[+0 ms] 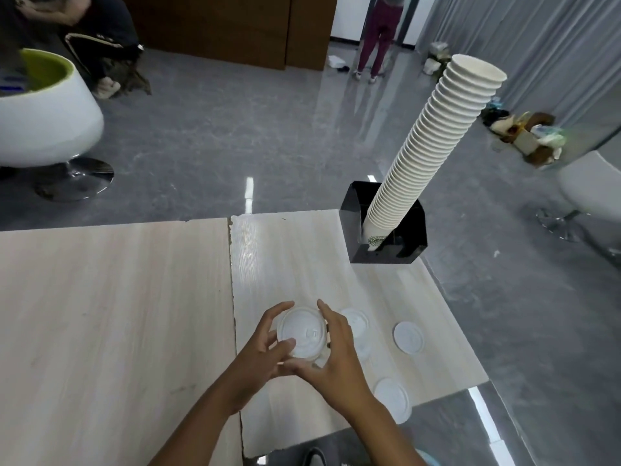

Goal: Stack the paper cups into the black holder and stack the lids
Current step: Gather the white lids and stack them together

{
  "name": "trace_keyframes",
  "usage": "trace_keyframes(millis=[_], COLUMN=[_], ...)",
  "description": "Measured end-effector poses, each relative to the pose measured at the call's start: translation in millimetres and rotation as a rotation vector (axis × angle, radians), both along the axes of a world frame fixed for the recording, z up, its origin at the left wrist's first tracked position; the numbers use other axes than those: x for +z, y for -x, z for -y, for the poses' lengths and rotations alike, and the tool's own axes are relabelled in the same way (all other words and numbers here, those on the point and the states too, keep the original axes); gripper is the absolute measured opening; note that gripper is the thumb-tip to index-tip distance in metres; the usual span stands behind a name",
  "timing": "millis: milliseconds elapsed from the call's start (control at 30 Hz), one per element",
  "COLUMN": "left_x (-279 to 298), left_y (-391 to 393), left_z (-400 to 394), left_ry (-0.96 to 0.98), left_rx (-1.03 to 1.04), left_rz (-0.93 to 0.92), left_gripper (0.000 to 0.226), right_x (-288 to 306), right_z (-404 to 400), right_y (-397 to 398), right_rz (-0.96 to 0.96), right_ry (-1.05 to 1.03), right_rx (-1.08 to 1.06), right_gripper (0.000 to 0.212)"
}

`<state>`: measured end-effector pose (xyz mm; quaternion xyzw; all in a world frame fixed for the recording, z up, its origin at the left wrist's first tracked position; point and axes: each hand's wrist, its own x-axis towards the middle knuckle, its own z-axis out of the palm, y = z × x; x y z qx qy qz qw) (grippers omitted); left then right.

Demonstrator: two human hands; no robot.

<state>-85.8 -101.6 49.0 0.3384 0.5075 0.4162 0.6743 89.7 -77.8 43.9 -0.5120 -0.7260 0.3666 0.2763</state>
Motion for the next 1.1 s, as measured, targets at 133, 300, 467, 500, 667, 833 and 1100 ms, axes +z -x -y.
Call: trace_keyframes(millis=[133, 300, 467, 500, 667, 833, 1100], left_x=[-6.2, -20.3, -27.7, -29.3, -36.0, -42.7, -45.6], left_y=[-15.3, -40.2, -66.0, -69.9, -80.9, -80.7, -76.7], left_z=[-9.7, -19.2, -31.2, -32.6, -37.5, -42.2, -39.7], left_ry=[0.023, 0.070, 0.120, 0.122, 0.132, 0.132, 0.158], left_rx=[0.031, 0.110, 0.242, 0.262, 0.317, 0.332, 0.354], left_rz=[-0.017, -0.007, -0.010, -0.015, -0.008, -0.017, -0.007], left_gripper=[0.053, 0.057, 0.060, 0.060, 0.059, 0.057, 0.057], right_x=[-1.1, -22.9, -70.5, -79.5, -106.7, -118.8, -119.7], right_z=[-6.8, -37.8, -88.1, -95.3, -114.1, -124.2, -129.0], right_y=[-24.2, -90.7, -118.2, -120.2, -126.4, -125.0, -123.8], right_rz=[-0.010, -0.067, 0.213, 0.259, 0.286, 0.236, 0.232], right_ry=[0.058, 0.119, 0.081, 0.093, 0.122, 0.164, 0.151], right_rx=[0.005, -0.124, -0.097, -0.062, 0.045, 0.061, 0.065], right_gripper=[0.113, 0.094, 0.102, 0.106, 0.105, 0.104, 0.098])
